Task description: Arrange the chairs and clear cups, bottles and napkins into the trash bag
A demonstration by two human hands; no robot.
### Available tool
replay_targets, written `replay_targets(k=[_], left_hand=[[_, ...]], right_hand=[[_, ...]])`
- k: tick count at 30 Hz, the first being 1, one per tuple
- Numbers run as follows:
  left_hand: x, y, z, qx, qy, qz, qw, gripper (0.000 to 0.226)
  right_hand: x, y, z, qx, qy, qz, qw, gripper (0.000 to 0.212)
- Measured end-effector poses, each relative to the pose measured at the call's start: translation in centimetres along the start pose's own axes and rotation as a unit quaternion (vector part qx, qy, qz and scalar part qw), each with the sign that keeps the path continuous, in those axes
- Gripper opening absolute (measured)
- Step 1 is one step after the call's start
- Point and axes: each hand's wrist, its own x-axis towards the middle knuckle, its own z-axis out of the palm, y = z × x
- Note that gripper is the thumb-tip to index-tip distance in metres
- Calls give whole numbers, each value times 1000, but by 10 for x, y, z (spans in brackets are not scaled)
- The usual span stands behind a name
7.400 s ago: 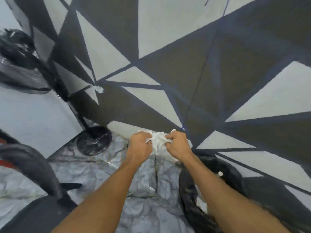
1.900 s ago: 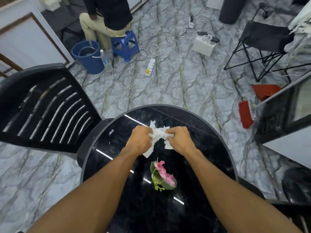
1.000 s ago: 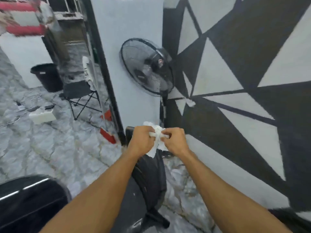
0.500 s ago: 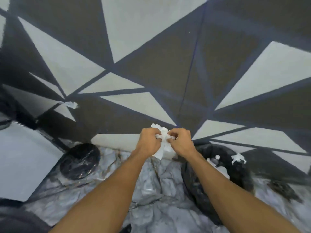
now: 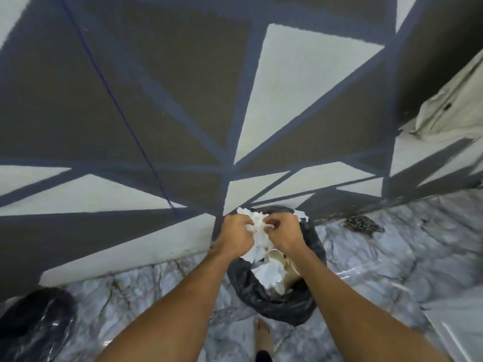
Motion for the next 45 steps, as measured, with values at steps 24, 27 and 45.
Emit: replay_targets(k=[24,27,45], left_hand=[[147,17,154,29,-148,-108,983,47],[145,16,158,5,-143,-119,983,49],[74,4,79,21,-74,-86,993,41]], right_hand=[[148,184,-5,61,-110,204,971,27],[146,193,-3,83,-120,207,968,34],[85,110,-1,108,-133,118,978,28]])
